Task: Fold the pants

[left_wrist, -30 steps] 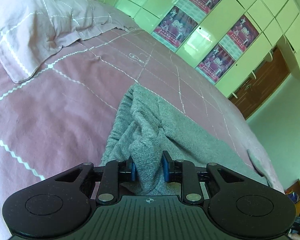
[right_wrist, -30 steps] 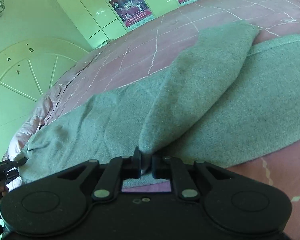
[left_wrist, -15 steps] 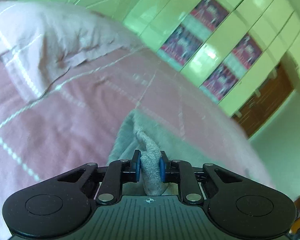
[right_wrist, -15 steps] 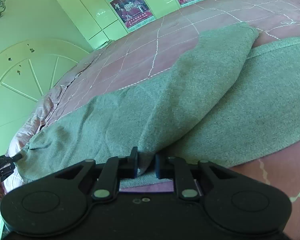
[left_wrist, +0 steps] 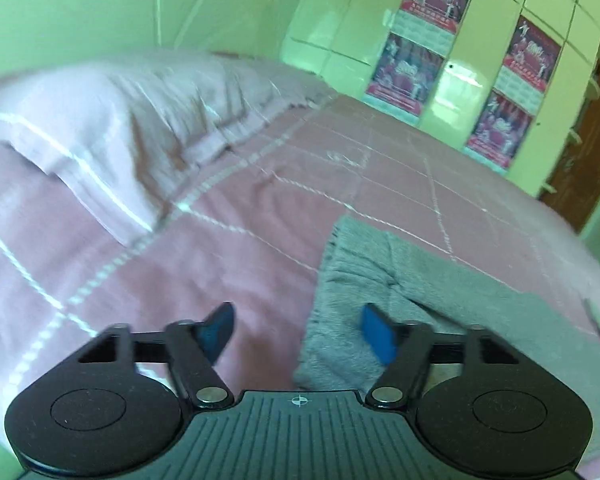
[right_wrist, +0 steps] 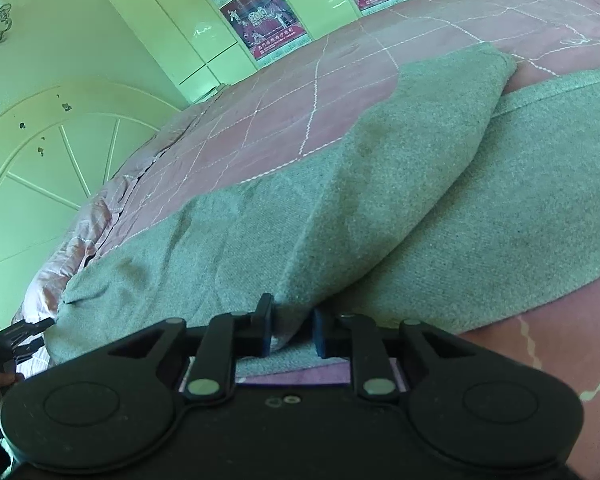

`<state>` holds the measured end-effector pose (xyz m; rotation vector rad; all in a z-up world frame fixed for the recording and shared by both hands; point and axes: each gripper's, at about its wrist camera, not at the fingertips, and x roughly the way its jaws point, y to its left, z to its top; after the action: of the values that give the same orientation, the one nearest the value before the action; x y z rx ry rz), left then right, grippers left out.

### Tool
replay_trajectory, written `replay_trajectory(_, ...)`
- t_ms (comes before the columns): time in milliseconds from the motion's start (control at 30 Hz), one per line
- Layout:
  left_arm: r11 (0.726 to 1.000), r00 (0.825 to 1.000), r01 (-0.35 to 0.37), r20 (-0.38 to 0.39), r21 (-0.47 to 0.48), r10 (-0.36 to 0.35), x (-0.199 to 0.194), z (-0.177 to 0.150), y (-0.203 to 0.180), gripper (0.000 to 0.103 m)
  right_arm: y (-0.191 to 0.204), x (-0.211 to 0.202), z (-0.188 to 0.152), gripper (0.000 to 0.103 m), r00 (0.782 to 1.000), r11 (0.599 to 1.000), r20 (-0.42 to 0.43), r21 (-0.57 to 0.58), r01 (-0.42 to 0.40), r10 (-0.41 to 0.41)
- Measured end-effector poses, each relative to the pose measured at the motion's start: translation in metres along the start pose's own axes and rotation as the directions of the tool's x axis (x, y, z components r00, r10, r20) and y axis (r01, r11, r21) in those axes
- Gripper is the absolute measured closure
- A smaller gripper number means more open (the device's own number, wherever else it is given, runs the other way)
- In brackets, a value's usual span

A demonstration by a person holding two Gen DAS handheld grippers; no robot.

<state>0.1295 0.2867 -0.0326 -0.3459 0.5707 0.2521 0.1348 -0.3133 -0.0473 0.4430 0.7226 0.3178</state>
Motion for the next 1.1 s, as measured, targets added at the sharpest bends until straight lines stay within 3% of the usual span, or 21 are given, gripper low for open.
replay_trajectory(133,0.993,0.996,-0.049,0.078,0.111,0.040,-0.035,-0.004,-0.044,0.015,0.014,-0.015,0.005,0.084,0.997,0.995,0.065,-0.079,0.053,-0.048)
replay_trajectory(267,0.966,0.991,-0.060,0.128,0.251,0.028,-0.047,-0.026,-0.111,0.008,0.026,-0.019,0.010,0.079,0.987,0.979,0.090,-0.136,0.148,-0.137)
replay_trajectory(333,0.945,0.995,-0.015,0.097,0.326,-0.017,-0.040,-0.041,-0.144,0.006,0.027,-0.022,0.011,0.076,0.976,0.967,0.098,-0.148,0.208,-0.195)
replay_trajectory(467,0.891,0.998,-0.040,0.068,0.453,0.010,-0.021,-0.071,-0.194,0.006,0.035,-0.025,0.019,0.074,0.956,0.933,0.153,-0.223,0.281,-0.252)
replay_trajectory(533,0.887,1.000,-0.029,0.006,0.462,0.030,-0.012,-0.085,-0.205,0.005,0.045,-0.015,0.028,0.067,0.951,0.913,0.161,-0.277,0.300,-0.264)
replay_trajectory(633,0.896,0.999,-0.044,-0.007,0.442,0.052,-0.014,-0.090,-0.209,0.000,0.054,0.009,0.043,0.064,0.934,0.869,0.181,-0.346,0.353,-0.308)
replay_trajectory(700,0.907,0.999,-0.027,-0.026,0.420,0.041,-0.013,-0.090,-0.205,0.000,0.052,0.026,0.053,0.066,0.928,0.858,0.171,-0.354,0.373,-0.332)
replay_trajectory(767,0.906,0.999,-0.025,-0.032,0.423,0.042,-0.012,-0.093,-0.207,0.000,0.045,0.043,0.062,0.071,0.907,0.833,0.138,-0.360,0.419,-0.397)
replay_trajectory(833,0.902,0.998,-0.029,-0.031,0.431,0.047,-0.012,-0.095,-0.210,0.000,0.029,0.041,0.067,0.103,0.907,0.845,0.111,-0.331,0.420,-0.407)
replay_trajectory(967,0.908,0.998,-0.020,-0.039,0.419,0.040,-0.009,-0.094,-0.208,0.000,0.001,-0.010,0.054,0.103,0.905,0.884,0.149,-0.200,0.423,-0.399)
replay_trajectory(1100,0.910,0.998,-0.016,-0.044,0.415,0.038,-0.005,-0.093,-0.207,0.000,-0.033,-0.040,0.021,0.103,0.915,0.914,0.062,-0.055,0.402,-0.399)
